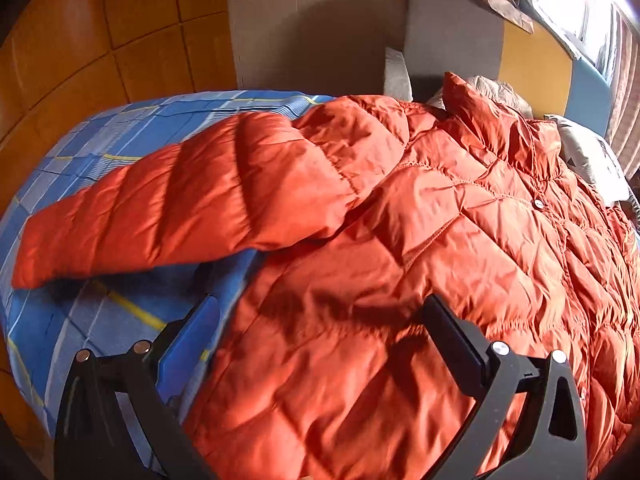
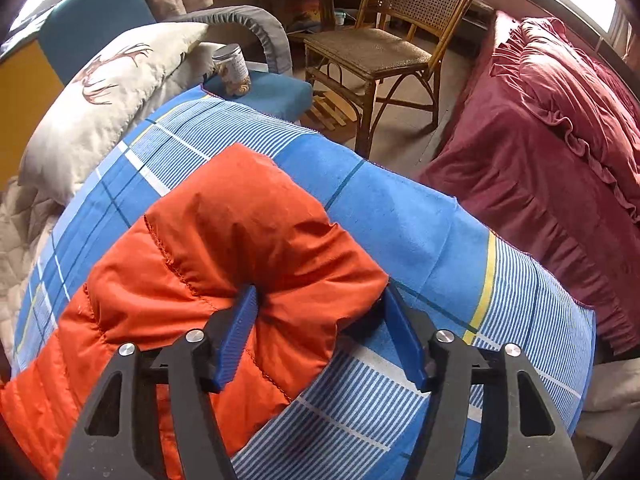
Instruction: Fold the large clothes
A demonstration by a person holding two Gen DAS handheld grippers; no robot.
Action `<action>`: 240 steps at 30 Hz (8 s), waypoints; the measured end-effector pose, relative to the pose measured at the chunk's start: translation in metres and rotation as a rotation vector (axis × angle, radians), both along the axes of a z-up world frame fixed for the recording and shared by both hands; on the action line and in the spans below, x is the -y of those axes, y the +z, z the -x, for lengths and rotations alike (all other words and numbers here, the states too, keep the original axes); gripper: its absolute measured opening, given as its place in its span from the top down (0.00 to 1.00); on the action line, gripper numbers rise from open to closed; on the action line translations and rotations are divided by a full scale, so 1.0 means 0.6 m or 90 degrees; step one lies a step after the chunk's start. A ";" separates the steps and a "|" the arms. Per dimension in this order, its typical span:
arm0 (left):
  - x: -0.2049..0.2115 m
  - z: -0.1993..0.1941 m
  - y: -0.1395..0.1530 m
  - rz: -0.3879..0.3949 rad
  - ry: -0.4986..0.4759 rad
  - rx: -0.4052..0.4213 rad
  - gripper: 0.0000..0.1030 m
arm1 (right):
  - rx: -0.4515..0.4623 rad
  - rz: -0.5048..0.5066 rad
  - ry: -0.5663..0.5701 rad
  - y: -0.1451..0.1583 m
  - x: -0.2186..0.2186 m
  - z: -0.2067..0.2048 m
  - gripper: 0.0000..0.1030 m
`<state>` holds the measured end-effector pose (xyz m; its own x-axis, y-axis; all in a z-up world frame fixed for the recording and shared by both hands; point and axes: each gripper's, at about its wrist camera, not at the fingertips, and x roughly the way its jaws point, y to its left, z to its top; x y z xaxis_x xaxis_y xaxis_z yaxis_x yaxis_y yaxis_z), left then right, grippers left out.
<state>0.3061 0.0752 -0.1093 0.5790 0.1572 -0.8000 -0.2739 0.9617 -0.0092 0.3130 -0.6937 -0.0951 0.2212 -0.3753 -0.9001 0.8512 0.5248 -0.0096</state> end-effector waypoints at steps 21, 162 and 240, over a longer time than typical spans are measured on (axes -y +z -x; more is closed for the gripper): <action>-0.015 -0.008 -0.034 0.051 -0.010 -0.002 0.02 | 0.113 0.115 0.260 0.190 -0.253 -0.117 0.91; 0.045 -0.143 0.011 0.155 -0.125 0.052 0.41 | 0.086 0.094 0.601 0.011 -0.816 -0.128 0.11; -0.023 -0.080 0.108 0.226 -0.225 0.139 0.96 | 0.071 0.117 0.537 -0.014 -0.781 -0.071 0.08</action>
<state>0.3540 0.0892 -0.0444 0.7059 -0.3349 -0.6241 0.1106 0.9225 -0.3699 0.3556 -0.2250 -0.1033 0.5739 -0.1844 -0.7979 0.1806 0.9788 -0.0963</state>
